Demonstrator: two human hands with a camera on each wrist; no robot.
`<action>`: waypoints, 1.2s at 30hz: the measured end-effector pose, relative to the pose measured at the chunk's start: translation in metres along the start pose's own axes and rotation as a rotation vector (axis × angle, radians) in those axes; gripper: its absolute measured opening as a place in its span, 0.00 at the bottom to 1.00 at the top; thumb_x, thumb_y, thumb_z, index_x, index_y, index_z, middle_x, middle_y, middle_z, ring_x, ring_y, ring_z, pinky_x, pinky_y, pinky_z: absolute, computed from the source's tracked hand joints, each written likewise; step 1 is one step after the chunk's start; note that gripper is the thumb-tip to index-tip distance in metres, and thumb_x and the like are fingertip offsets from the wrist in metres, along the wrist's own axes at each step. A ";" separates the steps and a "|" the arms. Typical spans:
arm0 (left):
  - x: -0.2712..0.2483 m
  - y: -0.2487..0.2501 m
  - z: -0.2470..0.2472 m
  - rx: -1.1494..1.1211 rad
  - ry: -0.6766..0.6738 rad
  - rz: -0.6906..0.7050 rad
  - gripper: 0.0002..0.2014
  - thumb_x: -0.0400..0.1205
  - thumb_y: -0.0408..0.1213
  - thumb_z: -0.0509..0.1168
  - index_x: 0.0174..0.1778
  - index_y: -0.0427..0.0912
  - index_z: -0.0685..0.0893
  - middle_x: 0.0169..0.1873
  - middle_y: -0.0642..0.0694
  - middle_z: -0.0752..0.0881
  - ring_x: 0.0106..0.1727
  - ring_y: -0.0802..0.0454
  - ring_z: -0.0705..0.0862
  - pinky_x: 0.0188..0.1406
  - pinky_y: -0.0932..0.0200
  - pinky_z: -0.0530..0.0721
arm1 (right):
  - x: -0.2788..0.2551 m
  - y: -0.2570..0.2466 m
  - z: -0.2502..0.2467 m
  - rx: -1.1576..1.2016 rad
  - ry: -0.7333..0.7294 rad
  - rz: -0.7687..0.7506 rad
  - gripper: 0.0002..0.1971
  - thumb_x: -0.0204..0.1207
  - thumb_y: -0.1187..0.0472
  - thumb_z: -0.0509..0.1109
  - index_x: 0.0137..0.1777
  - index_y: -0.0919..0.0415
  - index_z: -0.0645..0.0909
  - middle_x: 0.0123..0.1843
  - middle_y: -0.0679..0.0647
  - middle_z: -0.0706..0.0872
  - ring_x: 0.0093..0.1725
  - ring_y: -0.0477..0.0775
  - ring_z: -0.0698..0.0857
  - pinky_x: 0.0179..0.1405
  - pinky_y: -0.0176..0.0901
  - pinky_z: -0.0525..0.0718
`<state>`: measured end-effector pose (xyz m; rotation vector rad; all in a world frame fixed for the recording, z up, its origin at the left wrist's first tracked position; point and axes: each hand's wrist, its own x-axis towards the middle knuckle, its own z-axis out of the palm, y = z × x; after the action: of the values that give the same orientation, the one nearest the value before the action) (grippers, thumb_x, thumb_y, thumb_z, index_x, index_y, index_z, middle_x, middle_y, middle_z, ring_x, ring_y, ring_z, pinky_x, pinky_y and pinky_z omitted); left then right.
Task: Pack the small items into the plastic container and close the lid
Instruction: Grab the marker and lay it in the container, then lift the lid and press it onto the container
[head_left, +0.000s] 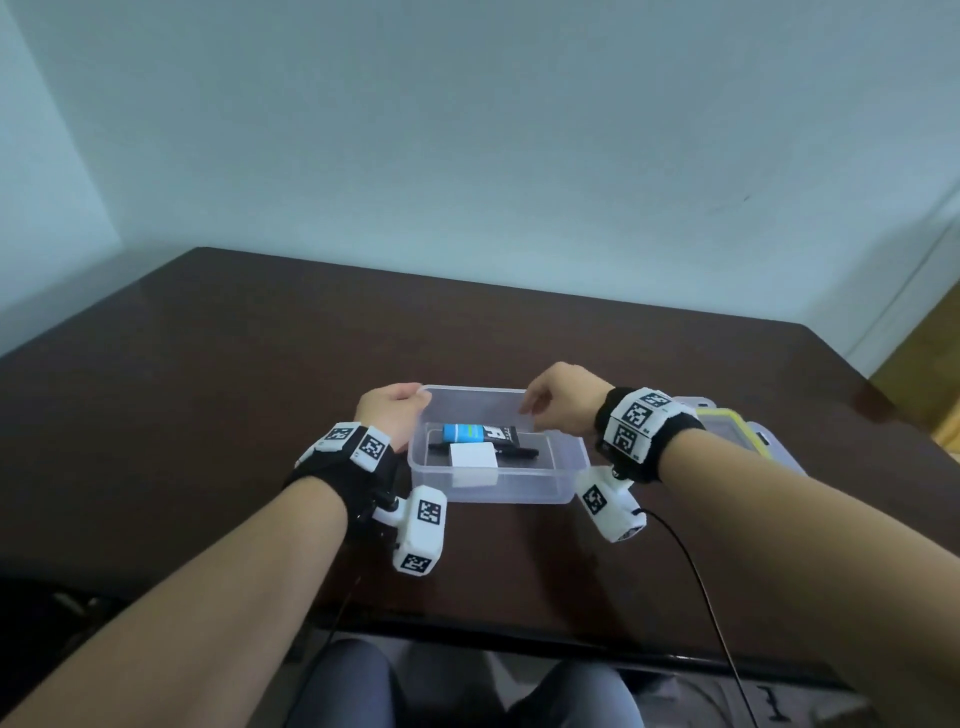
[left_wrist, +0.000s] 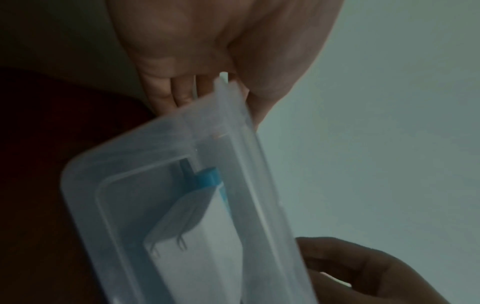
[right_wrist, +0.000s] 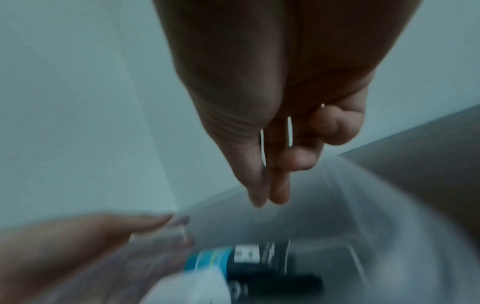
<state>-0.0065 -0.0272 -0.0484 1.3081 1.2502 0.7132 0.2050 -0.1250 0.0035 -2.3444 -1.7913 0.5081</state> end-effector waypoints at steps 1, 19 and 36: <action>0.001 -0.001 0.000 0.004 0.000 0.006 0.18 0.82 0.40 0.70 0.68 0.46 0.88 0.65 0.47 0.89 0.64 0.44 0.87 0.68 0.45 0.84 | -0.001 0.007 -0.007 0.074 0.067 0.003 0.11 0.73 0.62 0.75 0.55 0.56 0.92 0.42 0.44 0.87 0.38 0.42 0.85 0.36 0.31 0.80; 0.011 -0.015 0.000 -0.011 -0.025 0.054 0.10 0.80 0.46 0.72 0.55 0.53 0.91 0.56 0.45 0.92 0.56 0.44 0.90 0.63 0.40 0.86 | -0.070 0.144 0.004 -0.209 0.052 0.518 0.26 0.73 0.38 0.70 0.28 0.60 0.75 0.27 0.52 0.80 0.33 0.56 0.82 0.32 0.43 0.77; -0.018 0.037 -0.035 -0.160 0.140 0.222 0.12 0.82 0.39 0.67 0.61 0.47 0.88 0.52 0.48 0.90 0.53 0.54 0.88 0.46 0.57 0.85 | -0.068 0.043 -0.090 1.180 0.798 0.350 0.04 0.80 0.62 0.67 0.47 0.62 0.81 0.37 0.57 0.84 0.34 0.57 0.84 0.26 0.40 0.85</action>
<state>-0.0348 -0.0264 -0.0025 1.2930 1.1423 1.0574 0.2598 -0.1938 0.0860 -1.5743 -0.4528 0.3940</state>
